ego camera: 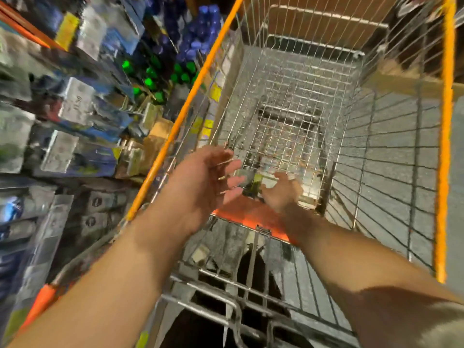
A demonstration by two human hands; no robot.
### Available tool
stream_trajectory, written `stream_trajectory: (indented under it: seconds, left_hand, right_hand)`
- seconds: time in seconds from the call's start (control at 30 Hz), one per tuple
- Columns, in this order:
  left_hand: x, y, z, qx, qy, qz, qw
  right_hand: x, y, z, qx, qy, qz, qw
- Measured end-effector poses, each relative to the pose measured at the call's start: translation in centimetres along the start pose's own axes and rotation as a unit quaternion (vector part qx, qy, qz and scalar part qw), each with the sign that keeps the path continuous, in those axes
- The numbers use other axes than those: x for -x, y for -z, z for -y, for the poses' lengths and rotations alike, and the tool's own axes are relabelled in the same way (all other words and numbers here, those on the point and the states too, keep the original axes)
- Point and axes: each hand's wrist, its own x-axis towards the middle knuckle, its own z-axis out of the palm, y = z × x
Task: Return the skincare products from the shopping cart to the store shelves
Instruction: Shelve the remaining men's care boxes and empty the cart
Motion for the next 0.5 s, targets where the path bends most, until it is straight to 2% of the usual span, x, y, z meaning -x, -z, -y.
stream_trajectory:
  seconds: [0.07, 0.17, 0.33, 0.5]
  left_hand:
    - [-1.2, -0.3, 0.5, 0.002, 0.011, 0.001, 1.000]
    - [-2.4, -0.4, 1.4, 0.009, 0.023, -0.009, 1.000]
    - [-3.2, -0.2, 2.5, 0.013, 0.048, -0.025, 0.998]
    - [-2.4, 0.4, 2.3, 0.027, 0.049, -0.031, 0.998]
  right_hand:
    - [-1.6, -1.1, -1.3, -0.044, -0.048, 0.005, 0.998]
    - [-4.0, -3.0, -2.8, 0.014, -0.042, 0.024, 0.999]
    - [-5.5, -4.5, -2.4, -0.040, -0.144, -0.028, 0.988]
    - [-4.7, -3.6, -1.9, -0.091, -0.122, 0.002, 0.988]
